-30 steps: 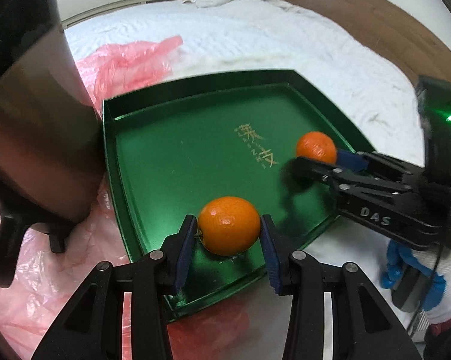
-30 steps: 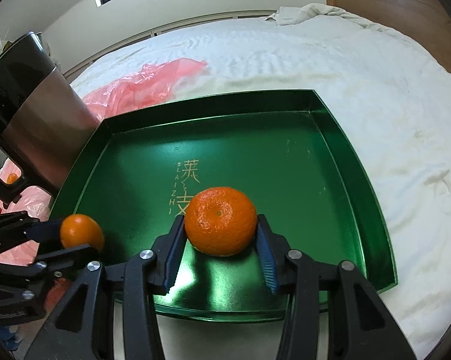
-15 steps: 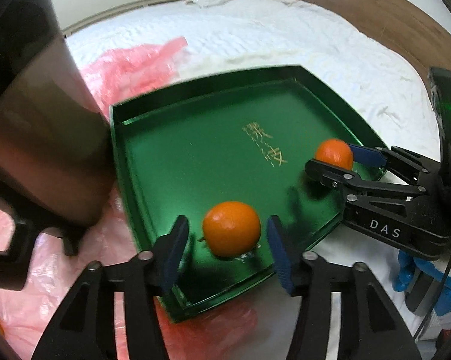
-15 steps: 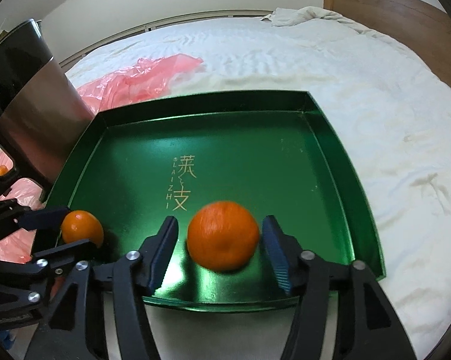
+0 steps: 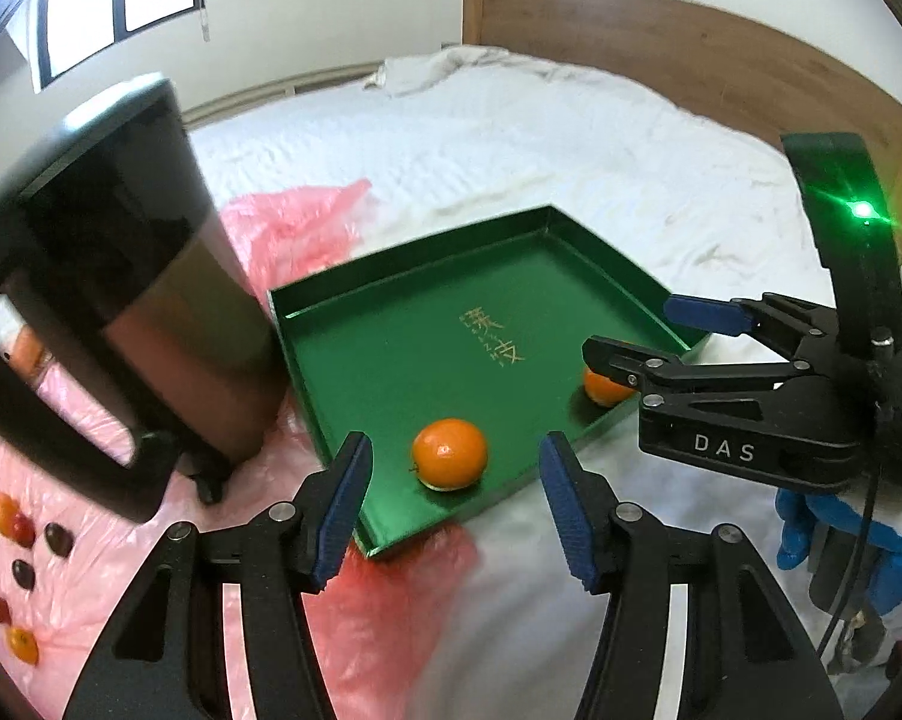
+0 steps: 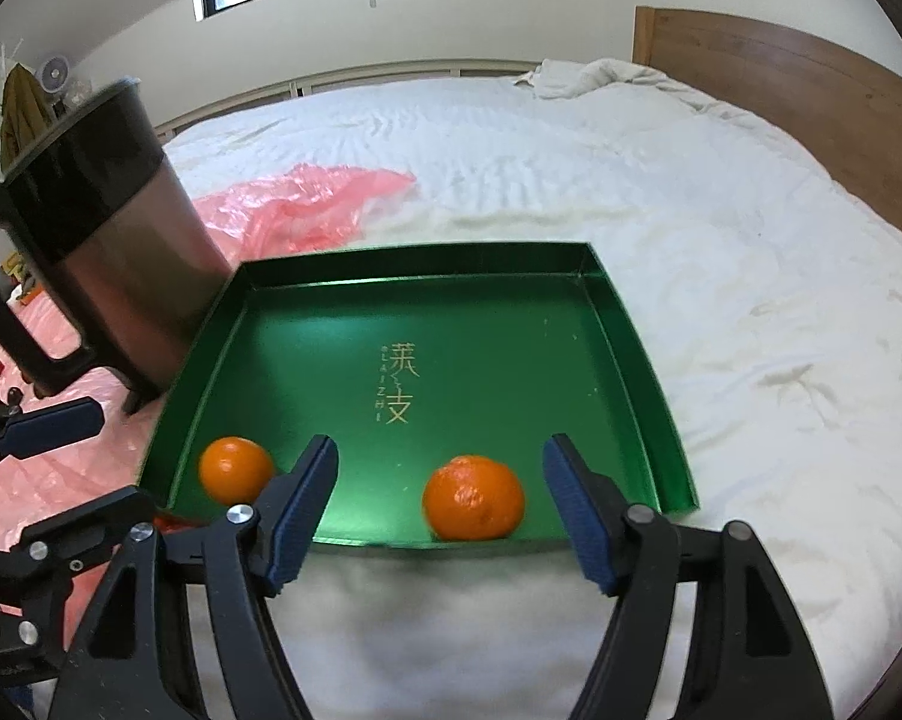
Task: Organize fruits
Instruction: 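Open both grippers to release the oranges into the green tray, then withdraw both grippers from the tray back over the fruit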
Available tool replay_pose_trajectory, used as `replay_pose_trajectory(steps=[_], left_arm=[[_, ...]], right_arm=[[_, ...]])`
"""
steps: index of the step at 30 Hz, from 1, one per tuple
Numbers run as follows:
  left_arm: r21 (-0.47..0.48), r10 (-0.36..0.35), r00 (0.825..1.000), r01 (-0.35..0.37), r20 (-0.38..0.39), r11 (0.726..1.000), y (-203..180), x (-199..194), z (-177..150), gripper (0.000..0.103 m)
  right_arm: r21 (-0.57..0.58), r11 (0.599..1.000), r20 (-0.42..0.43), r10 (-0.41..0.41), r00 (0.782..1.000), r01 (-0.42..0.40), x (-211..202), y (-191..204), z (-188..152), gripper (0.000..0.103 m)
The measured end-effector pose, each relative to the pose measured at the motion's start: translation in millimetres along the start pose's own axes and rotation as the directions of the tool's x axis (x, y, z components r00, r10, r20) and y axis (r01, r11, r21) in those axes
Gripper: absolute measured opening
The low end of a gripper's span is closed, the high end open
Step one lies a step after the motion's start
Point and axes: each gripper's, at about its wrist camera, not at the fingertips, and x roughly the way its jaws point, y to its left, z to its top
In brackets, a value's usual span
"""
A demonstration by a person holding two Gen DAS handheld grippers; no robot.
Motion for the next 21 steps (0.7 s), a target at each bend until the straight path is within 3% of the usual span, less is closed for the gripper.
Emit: replay_pose_trajectory(steps=[14,21], left_arm=[[-0.039,0.052,0.999,-0.052,-0.006,0.998,25.6,-80.7,-41.9,0.052],[-0.086,0.092,0.996,-0.09,0.016,0.992,43.5,-108.8,-61.2,0.058]], right_arm=[[-0.053,0.997,0.058,0.06,0.997,-0.057,-74.8,57.3,-25.3,0.103],[-0.061,0.995,0.053,0.084,0.995,-0.081,-98.3,79.8,-39.1,0.103]])
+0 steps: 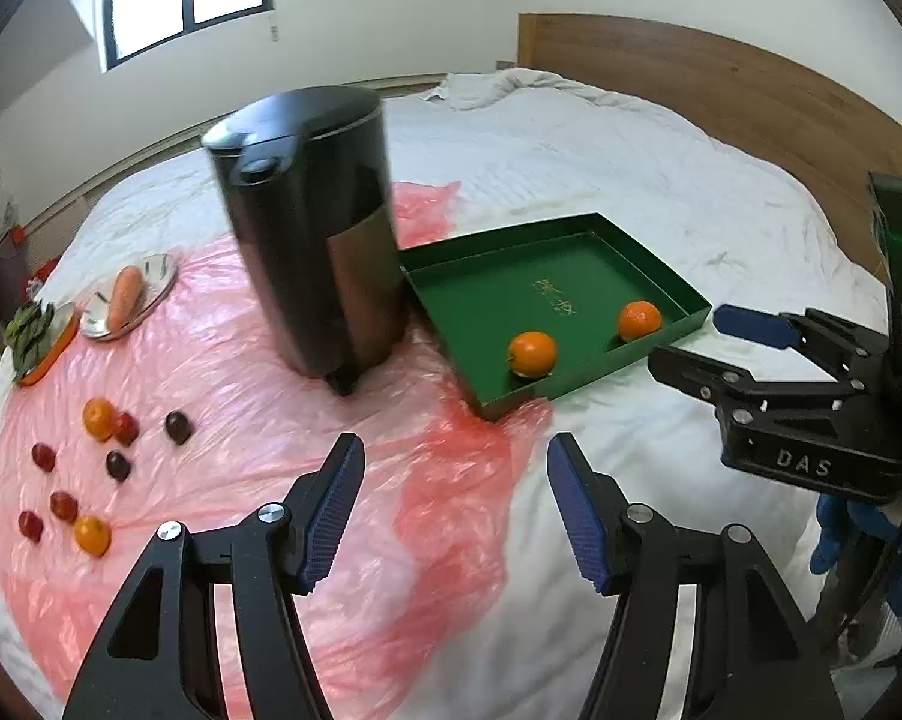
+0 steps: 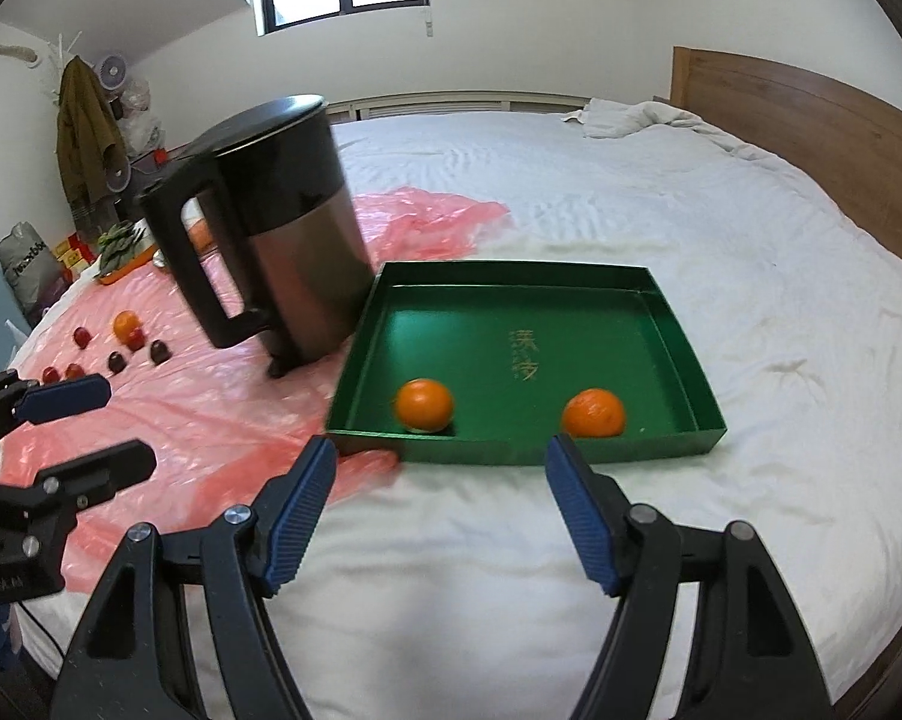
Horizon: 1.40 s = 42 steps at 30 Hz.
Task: Organize fruits
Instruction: 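Withdraw both grippers from the tray back over the fruit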
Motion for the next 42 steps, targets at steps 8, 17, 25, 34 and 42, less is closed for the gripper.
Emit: replay_pose_trajectory(steps=[8,17,25,34,42], left_arm=[[-0.068,0.078,0.997,-0.078,0.003,0.995,32.3,-24.9,-29.3,0.059],[-0.137,0.17,0.985,-0.166,0.015,0.977,71.7,-57.8,-64.2,0.059],[-0.212,0.231,0.971,-0.215,0.055,0.953,101.4,-91.7,-90.6,0.062],[-0.289,0.281,0.957,-0.25,0.068,0.924,131.7,-112.3,-111.1,0.065],[-0.342,0.324,0.945,-0.289,0.048,0.894,158.2,-114.5,-129.3,0.073]], right_arm=[[-0.042,0.999,0.01,0.034,0.999,-0.034,-21.8,41.3,-8.9,0.103],[-0.076,0.993,0.03,0.09,0.996,-0.087,-42.5,97.0,-16.3,0.103],[-0.096,0.988,0.045,0.127,0.991,-0.122,-61.3,137.5,-26.0,0.103],[-0.142,0.978,0.059,0.161,0.985,-0.151,-76.2,173.8,-30.1,0.103],[-0.177,0.964,0.06,0.214,0.975,-0.201,-73.3,201.4,-29.9,0.103]])
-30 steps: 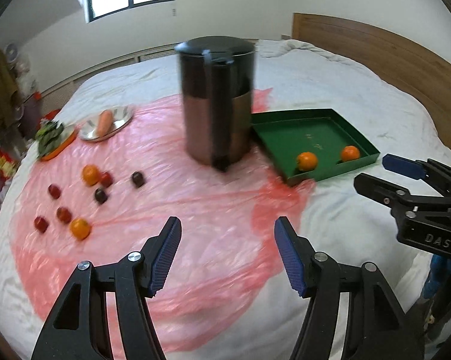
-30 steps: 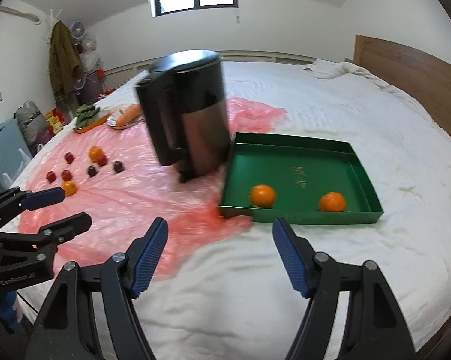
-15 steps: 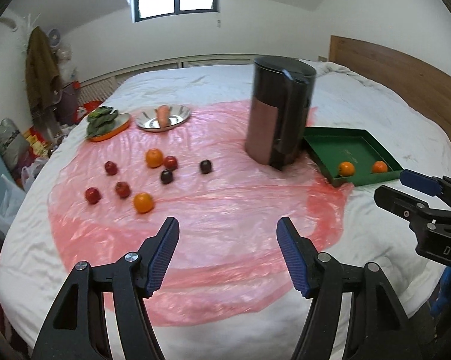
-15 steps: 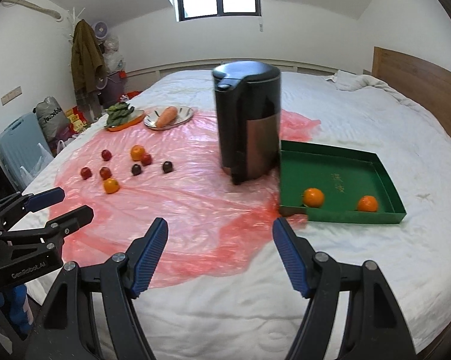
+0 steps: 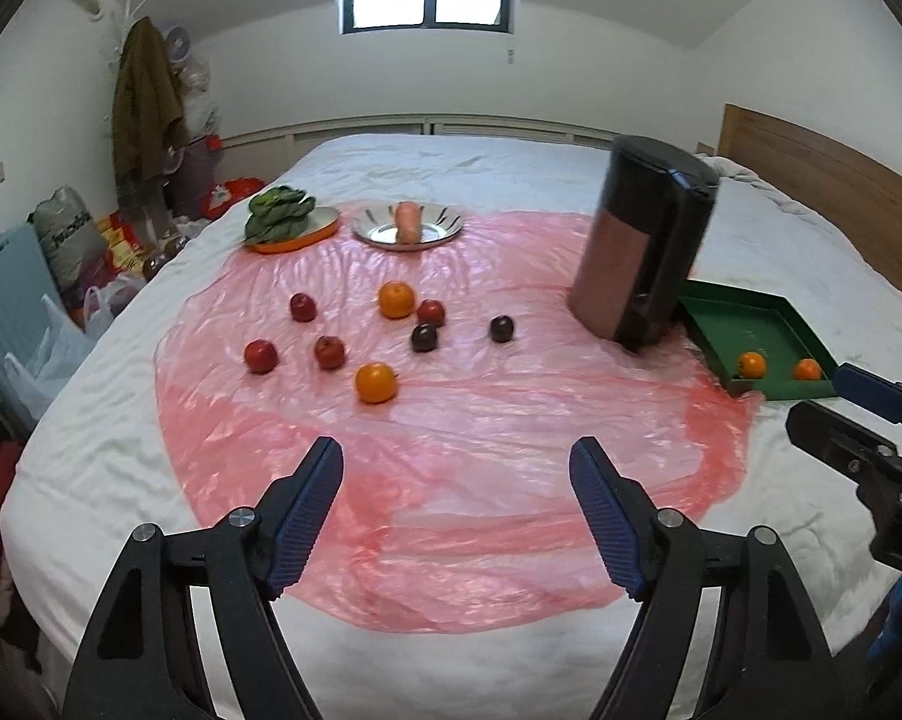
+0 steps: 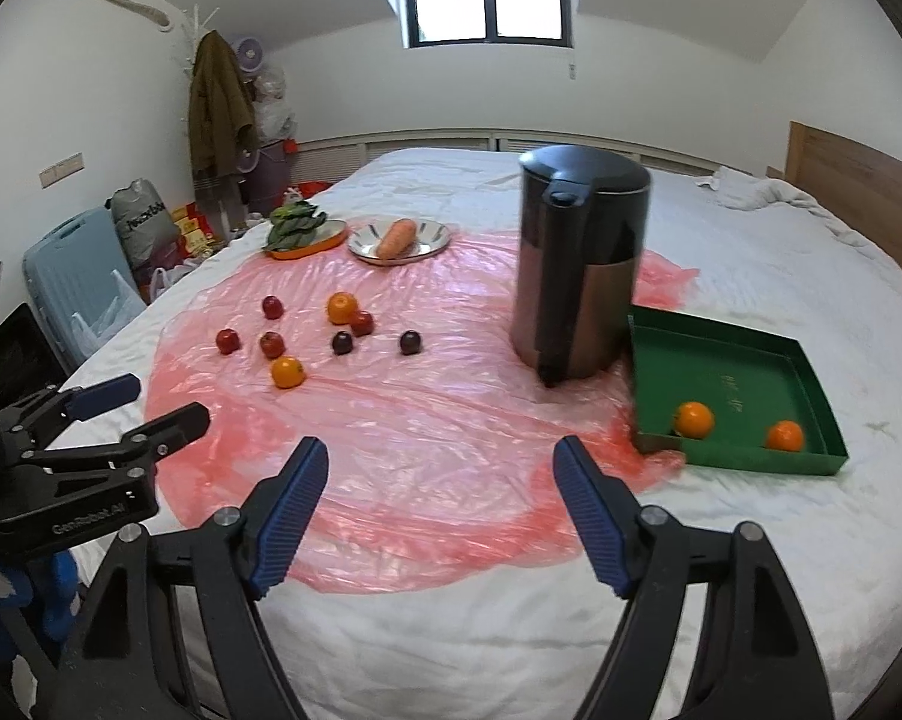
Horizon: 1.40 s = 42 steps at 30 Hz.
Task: Organize fruits
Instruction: 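Withdraw both grippers from the tray back over the fruit, then grasp a dark plum with the right gripper while the left grasps a red apple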
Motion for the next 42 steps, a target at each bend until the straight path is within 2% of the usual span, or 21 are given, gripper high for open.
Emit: replay_pose_trajectory(steps=[9,26,33,36,42], left_arm=[[-0.046,0.045,0.999,-0.046,-0.028,0.998,32.4,12.2,-13.5,0.075],[-0.118,0.078,0.995,-0.085,-0.064,0.989,100.8,43.8,-13.3,0.075],[-0.134,0.104,0.991,-0.115,-0.081,0.984,135.7,70.0,2.0,0.074],[-0.131,0.128,0.988,-0.139,-0.088,0.982,150.9,86.9,14.1,0.074],[-0.136,0.128,0.986,-0.142,-0.105,0.98,169.1,119.2,33.0,0.074]], right_arm=[[-0.037,0.998,0.006,0.042,0.999,-0.042,17.9,19.0,-2.2,0.103],[-0.049,0.994,-0.032,0.094,0.995,-0.096,64.4,28.6,3.7,0.103],[-0.066,0.99,-0.064,0.123,0.99,-0.128,96.5,33.6,16.6,0.103],[-0.062,0.988,-0.074,0.139,0.988,-0.143,113.3,33.6,27.1,0.103],[-0.061,0.986,-0.09,0.148,0.985,-0.153,156.3,32.8,54.6,0.103]])
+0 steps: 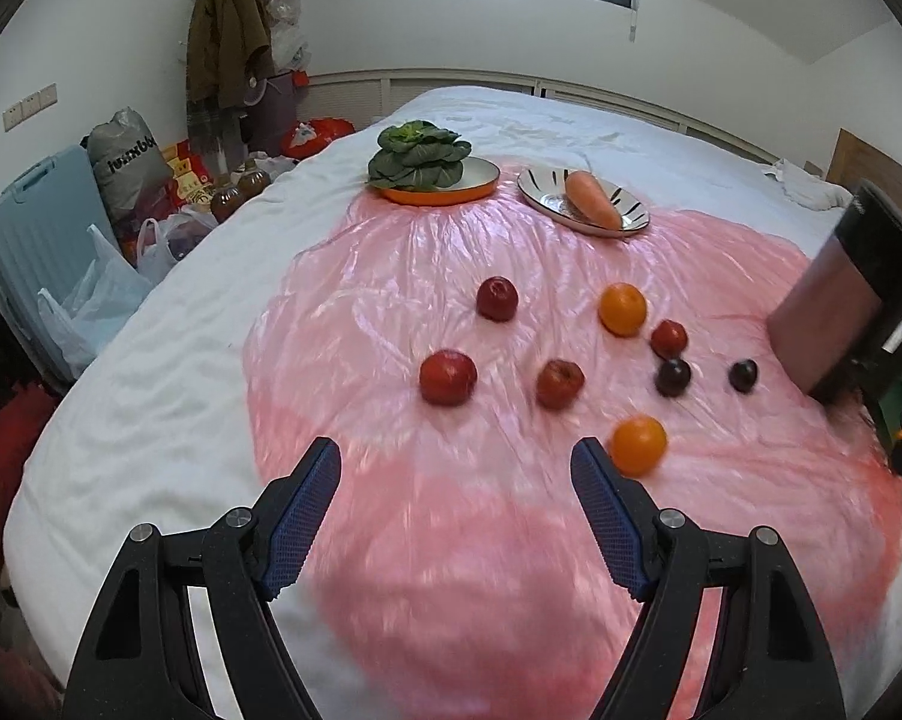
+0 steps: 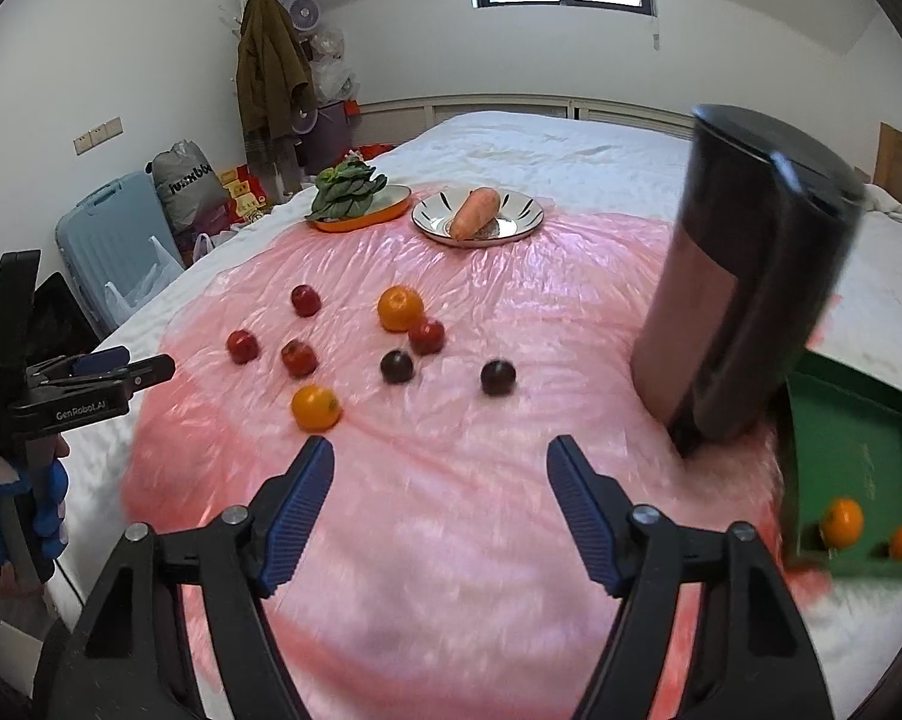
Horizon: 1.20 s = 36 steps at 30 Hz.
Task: Organize fruits
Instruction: 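Grasp a dark plum with the right gripper while the left grasps a red apple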
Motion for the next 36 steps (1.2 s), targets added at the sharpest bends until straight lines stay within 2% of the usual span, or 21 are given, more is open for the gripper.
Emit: replay_pose_trajectory(steps=[3,8,11,13,15,24,27,31,33,36], left_arm=[[0.007,-0.003,1.0,0.003,-0.015,1.0,-0.7,18.4,6.9,0.073],[-0.001,-0.01,0.999,0.01,-0.052,1.0,2.8,50.3,12.5,0.07],[-0.008,-0.014,0.998,0.014,-0.069,1.0,6.2,65.4,14.8,0.067],[-0.007,-0.018,0.997,0.018,-0.076,1.0,5.8,74.3,17.0,0.065],[0.002,-0.017,0.997,0.018,-0.081,1.0,4.5,79.7,18.3,0.065],[0.014,-0.021,0.995,0.023,-0.099,1.0,0.6,97.4,21.1,0.06],[0.012,-0.023,0.994,0.024,-0.109,1.0,0.5,102.0,19.6,0.056],[0.006,-0.026,0.992,0.026,-0.123,1.0,4.0,107.2,16.6,0.049],[0.005,-0.025,0.992,0.026,-0.126,1.0,4.5,109.2,15.9,0.047],[-0.003,-0.034,0.991,0.034,-0.127,0.999,6.2,110.7,15.5,0.036]], right_arm=[[-0.003,1.0,-0.021,0.002,1.0,-0.002,25.7,-7.1,13.8,0.101],[0.002,1.0,-0.073,0.015,0.997,-0.015,73.6,-21.5,28.8,0.085],[0.0,1.0,-0.098,0.028,0.995,-0.029,97.0,-27.2,33.4,0.073],[0.002,0.999,-0.116,0.036,0.993,-0.036,110.7,-30.7,34.7,0.059],[0.004,0.999,-0.134,0.043,0.99,-0.043,123.2,-34.6,35.7,0.052],[0.025,0.999,-0.186,0.04,0.982,-0.036,154.1,-46.0,32.9,0.049],[0.018,0.999,-0.21,0.04,0.977,-0.037,162.0,-44.2,29.9,0.041],[0.02,0.999,-0.231,0.046,0.972,-0.042,169.1,-43.4,27.7,0.02],[0.018,0.999,-0.234,0.047,0.971,-0.044,170.9,-43.0,27.1,0.02],[0.023,0.998,-0.237,0.055,0.97,-0.051,172.0,-43.7,26.5,0.019]])
